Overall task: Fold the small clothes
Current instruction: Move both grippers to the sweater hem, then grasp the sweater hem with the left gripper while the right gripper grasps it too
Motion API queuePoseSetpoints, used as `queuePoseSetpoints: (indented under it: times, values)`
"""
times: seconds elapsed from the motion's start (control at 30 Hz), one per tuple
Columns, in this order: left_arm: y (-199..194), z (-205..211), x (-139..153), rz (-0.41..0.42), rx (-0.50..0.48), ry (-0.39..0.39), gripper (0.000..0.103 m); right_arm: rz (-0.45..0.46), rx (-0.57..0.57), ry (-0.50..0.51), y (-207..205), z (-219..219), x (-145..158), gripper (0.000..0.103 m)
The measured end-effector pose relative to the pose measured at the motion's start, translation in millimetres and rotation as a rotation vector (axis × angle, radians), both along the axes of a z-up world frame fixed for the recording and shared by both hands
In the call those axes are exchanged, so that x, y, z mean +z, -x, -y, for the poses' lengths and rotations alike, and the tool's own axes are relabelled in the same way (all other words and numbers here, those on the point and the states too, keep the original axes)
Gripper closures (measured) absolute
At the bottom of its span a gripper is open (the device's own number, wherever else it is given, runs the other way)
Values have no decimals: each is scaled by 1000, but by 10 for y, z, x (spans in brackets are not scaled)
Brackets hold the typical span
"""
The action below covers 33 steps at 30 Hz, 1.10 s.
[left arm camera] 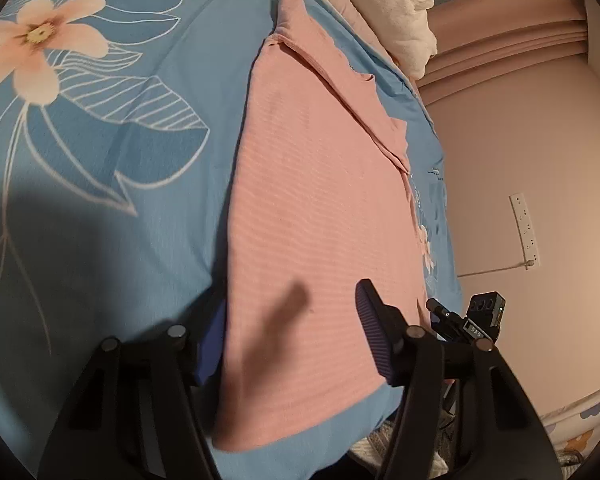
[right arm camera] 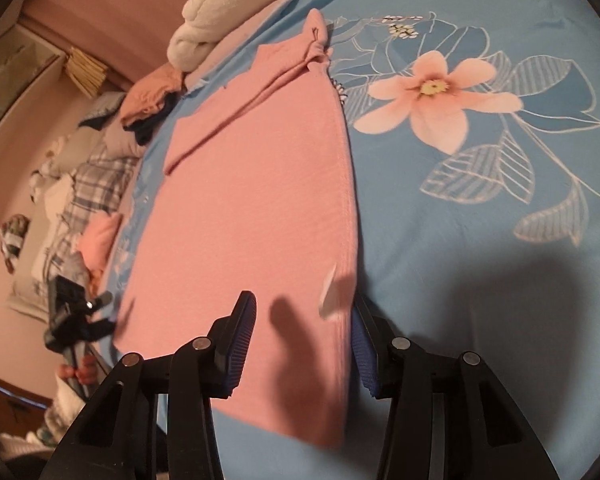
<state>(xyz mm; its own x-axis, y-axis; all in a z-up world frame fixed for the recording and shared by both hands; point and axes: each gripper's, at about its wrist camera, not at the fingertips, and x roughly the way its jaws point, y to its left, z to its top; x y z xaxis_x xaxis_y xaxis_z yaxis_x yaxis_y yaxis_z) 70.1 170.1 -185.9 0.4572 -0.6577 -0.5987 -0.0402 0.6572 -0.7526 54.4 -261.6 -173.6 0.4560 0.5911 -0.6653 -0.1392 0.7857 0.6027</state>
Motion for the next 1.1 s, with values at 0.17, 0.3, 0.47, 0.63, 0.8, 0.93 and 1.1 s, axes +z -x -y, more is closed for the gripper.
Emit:
queuePoseSetpoints:
  times: [0.17,0.3,0.47,0.63,0.8,0.93,1.1]
  values:
    - [-98,39,-3,-9,-4,1,49,9,-13,-32,-53,-7,-17,54]
    - [-8,52,6,-8,-21,-10,50,7,20,-15,-9,38,-3,54]
    - [182,77,-29,-13,-32,-27,58,2,74,34,187,-13,7,54]
    - [121,97,-64,-55,-15,-99,91,9,70,85,164,-98,4,67]
    - [63,54,-96,-75,-1,-98,97,21,60,142,107,-143,12,93]
    - [154,22,-38,-21,-22,-27,102,89,72,49,237,-132,139,98]
    - [300,-63,219,130,-32,136,102,208,69,-53,411,-99,445,98]
